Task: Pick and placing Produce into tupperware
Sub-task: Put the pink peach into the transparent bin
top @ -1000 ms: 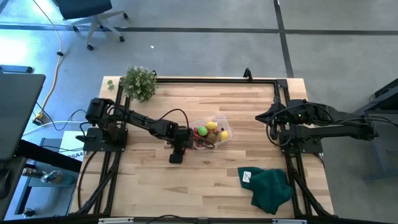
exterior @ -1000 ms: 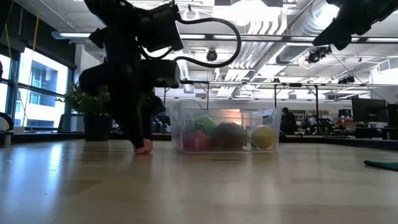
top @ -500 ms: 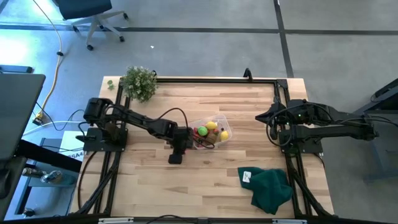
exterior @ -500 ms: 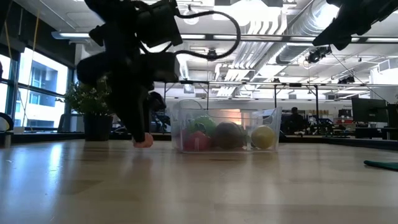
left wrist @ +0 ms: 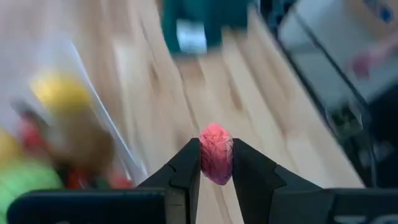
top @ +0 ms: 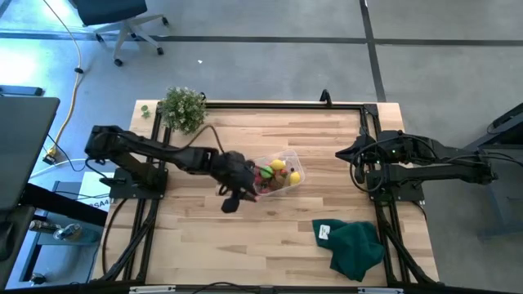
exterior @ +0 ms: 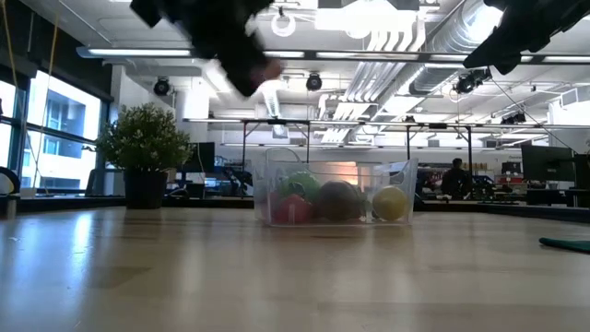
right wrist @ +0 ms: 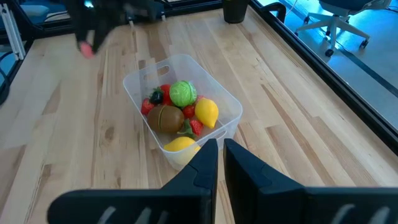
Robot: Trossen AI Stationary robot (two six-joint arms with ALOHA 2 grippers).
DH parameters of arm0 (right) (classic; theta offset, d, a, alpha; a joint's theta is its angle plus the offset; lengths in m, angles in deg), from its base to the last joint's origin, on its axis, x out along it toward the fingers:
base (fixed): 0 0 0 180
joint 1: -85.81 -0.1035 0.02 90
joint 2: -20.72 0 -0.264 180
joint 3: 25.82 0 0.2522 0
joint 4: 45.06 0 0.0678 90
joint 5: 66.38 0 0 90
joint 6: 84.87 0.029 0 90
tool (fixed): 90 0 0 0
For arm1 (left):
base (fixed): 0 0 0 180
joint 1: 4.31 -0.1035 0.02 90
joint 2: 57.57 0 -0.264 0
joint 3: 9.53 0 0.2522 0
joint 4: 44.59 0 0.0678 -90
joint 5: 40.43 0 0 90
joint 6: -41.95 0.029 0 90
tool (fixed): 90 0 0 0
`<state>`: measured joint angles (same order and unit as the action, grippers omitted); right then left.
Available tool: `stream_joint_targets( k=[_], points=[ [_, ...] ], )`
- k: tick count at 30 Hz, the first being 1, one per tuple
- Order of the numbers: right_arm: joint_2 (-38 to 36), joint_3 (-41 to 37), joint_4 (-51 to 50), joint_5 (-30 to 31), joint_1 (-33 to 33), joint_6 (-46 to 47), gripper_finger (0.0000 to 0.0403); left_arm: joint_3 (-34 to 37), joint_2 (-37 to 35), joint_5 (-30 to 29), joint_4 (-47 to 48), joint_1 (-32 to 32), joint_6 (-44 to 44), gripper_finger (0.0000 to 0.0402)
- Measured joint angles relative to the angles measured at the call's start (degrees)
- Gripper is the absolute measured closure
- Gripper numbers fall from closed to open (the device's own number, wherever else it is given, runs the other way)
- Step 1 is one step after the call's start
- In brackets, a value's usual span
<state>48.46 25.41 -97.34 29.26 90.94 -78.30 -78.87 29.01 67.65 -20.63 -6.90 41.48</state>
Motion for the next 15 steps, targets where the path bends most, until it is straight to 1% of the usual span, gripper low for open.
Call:
stream_joint_targets(
  k=[2,4,6,9,11,15],
  points=[
    [0.0,0.0,0.0,0.0,0.0,0.0,0.0384,-1.7,-0.8,-1.6,-2.7,-0.9,0.3,0.0329],
    [0.0,0.0,0.0,0.0,0.0,0.0,0.0384,-4.4,-0.7,-3.6,-2.6,-2.4,2.5,0.0329],
    [0.0,0.0,0.0,0.0,0.0,0.0,0.0384,-7.9,1.0,-5.1,-2.0,-4.3,5.9,0.0329],
    [0.0,0.0,0.0,0.0,0.0,0.0,0.0384,-14.0,5.4,-5.2,3.5,-6.8,10.8,0.0329],
    [0.0,0.0,0.0,0.0,0.0,0.0,0.0384,-17.8,8.7,-5.2,9.6,-7.9,14.1,0.0328],
    [0.0,0.0,0.0,0.0,0.0,0.0,0.0384,-25.1,15.5,-5.4,15.7,-9.2,19.0,0.0328]
  ],
)
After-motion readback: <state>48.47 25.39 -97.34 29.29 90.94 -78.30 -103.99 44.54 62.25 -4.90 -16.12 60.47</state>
